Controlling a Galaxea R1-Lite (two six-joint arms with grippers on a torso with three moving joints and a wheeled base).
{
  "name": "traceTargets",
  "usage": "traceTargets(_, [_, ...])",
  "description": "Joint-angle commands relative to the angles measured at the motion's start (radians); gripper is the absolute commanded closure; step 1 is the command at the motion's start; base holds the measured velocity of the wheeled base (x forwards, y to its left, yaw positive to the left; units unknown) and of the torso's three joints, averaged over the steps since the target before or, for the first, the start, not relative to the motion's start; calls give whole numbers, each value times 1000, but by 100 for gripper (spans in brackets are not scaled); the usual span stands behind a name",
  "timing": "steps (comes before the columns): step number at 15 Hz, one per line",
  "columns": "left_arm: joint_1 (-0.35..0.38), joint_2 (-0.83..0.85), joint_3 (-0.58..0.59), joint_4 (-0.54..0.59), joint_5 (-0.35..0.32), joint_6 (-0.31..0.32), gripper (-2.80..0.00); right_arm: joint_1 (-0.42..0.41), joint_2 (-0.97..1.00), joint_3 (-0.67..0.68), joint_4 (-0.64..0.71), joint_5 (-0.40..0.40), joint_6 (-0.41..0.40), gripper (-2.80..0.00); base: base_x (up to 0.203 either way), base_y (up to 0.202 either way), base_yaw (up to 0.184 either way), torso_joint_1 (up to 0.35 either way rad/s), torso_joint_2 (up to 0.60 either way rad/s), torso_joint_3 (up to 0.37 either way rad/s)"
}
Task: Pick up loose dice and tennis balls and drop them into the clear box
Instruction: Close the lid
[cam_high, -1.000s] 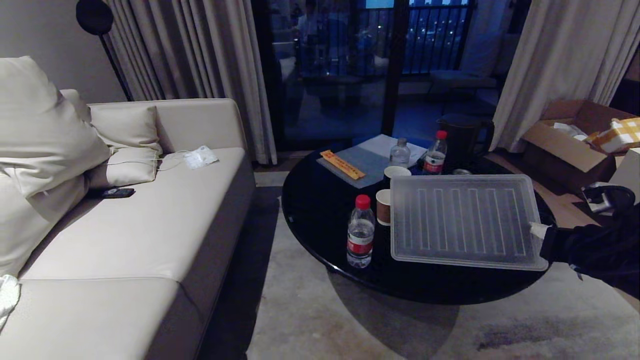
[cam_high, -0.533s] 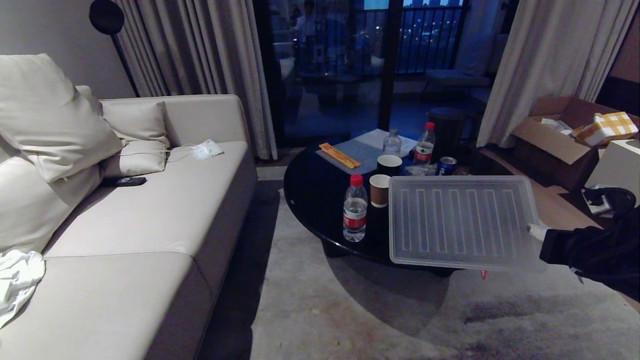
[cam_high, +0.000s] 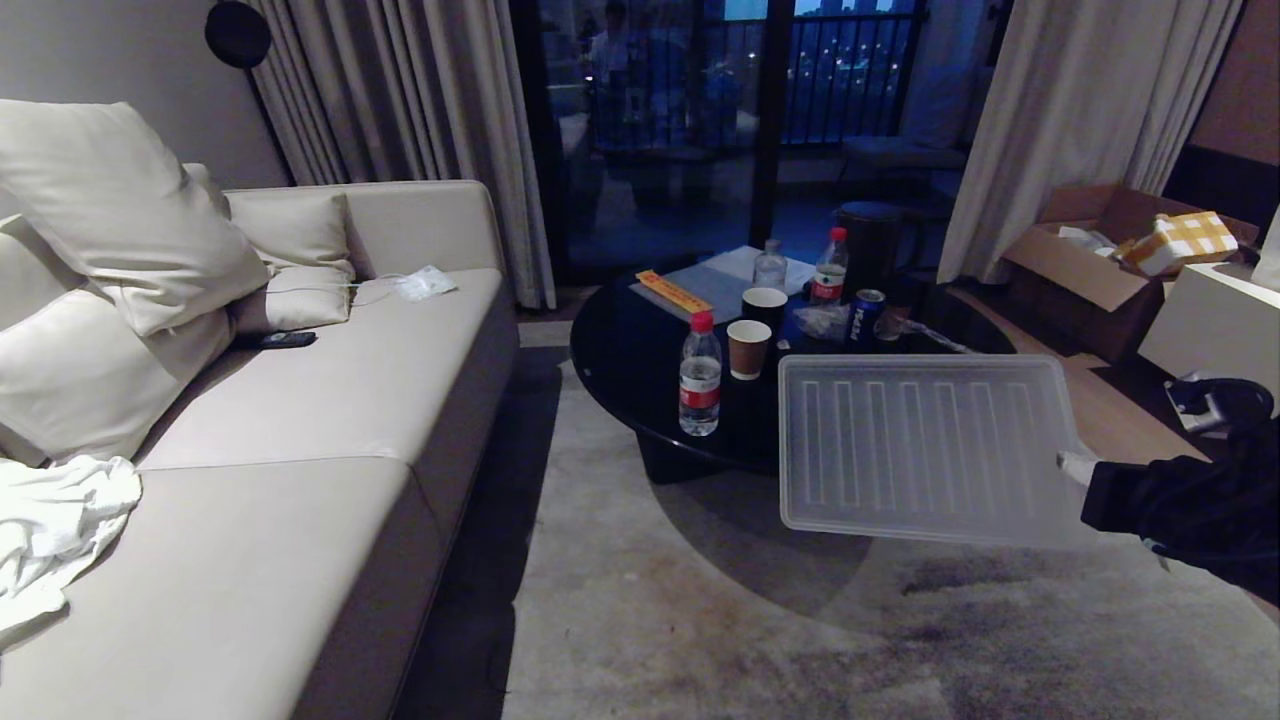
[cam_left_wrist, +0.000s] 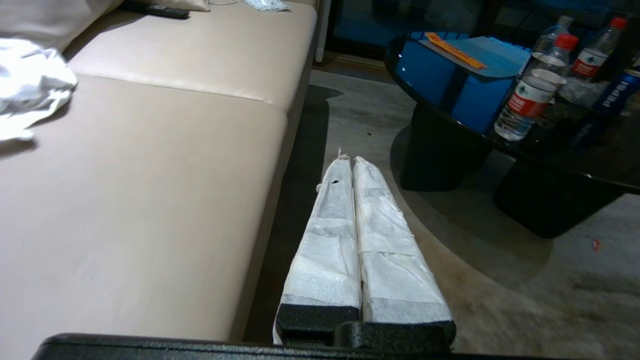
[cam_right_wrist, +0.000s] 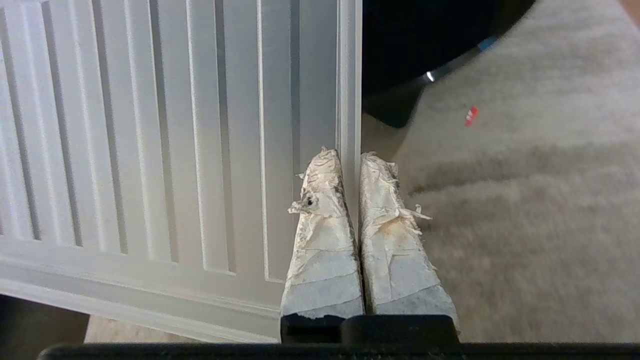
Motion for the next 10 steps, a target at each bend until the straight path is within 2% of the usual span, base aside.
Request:
traceTargets(1, [0, 1, 0, 0, 1, -2, 0, 0, -1, 4, -6, 2, 0, 0, -183, 0, -1, 3, 2, 2])
traceTargets(10, [0, 1, 0, 0, 1, -2, 0, 1, 4, 32, -51, 2, 0, 0, -184, 0, 0, 2, 3, 3])
